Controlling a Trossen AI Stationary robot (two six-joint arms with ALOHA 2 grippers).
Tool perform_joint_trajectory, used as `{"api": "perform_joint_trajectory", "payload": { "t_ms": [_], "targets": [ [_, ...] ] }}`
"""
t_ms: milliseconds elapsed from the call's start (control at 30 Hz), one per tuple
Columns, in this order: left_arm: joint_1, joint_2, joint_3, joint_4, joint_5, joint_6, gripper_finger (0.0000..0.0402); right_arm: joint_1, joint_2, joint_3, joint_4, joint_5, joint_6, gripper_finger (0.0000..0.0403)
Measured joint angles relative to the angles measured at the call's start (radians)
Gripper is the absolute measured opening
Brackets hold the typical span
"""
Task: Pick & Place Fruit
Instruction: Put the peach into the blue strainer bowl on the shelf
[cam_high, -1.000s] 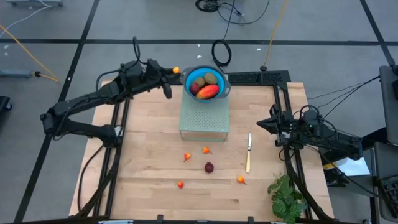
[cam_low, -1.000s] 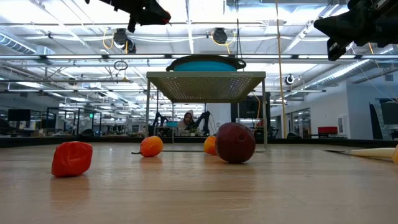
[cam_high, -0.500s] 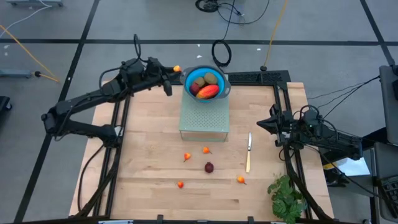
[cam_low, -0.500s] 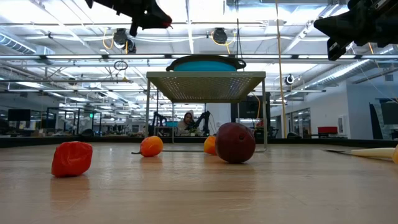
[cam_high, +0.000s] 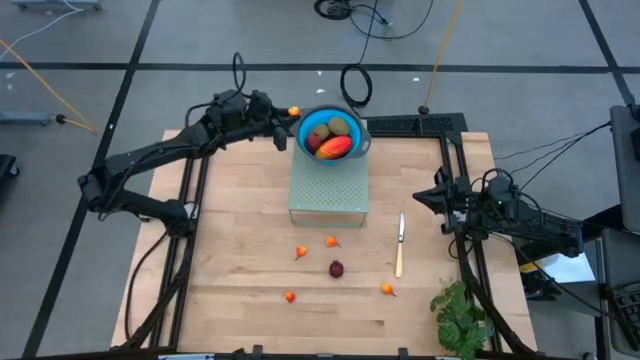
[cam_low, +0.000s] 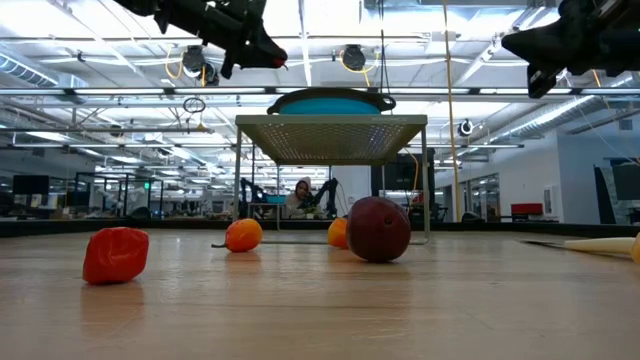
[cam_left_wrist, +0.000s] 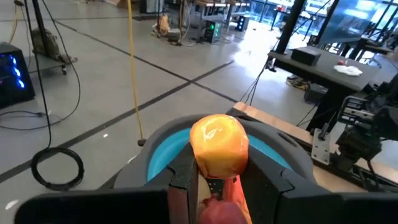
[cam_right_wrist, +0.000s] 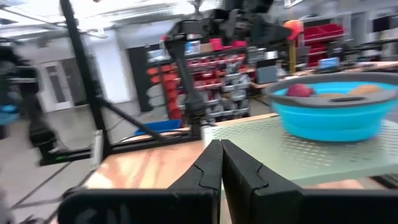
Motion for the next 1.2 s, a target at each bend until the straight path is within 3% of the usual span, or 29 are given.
{"api": "perform_joint_trajectory", "payload": {
  "t_ms": [200, 667, 1200],
  "targets": [
    [0.003, 0.068, 0.118, -0.069, 0.024, 0.099, 0.0088, 0.000, 0.000, 0.000, 0.000, 0.092, 0.000, 0.0000],
    [0.008, 0.304, 0.477, -0.413, 0.074, 0.232, 0.0088, 0.000, 0.000, 0.000, 0.000, 0.090, 0.000, 0.0000],
    [-0.005, 0.338, 0.515, -0.512, 0.078, 0.234, 0.0088, 0.000, 0.000, 0.000, 0.003, 0.091, 0.000, 0.0000]
  ]
}}
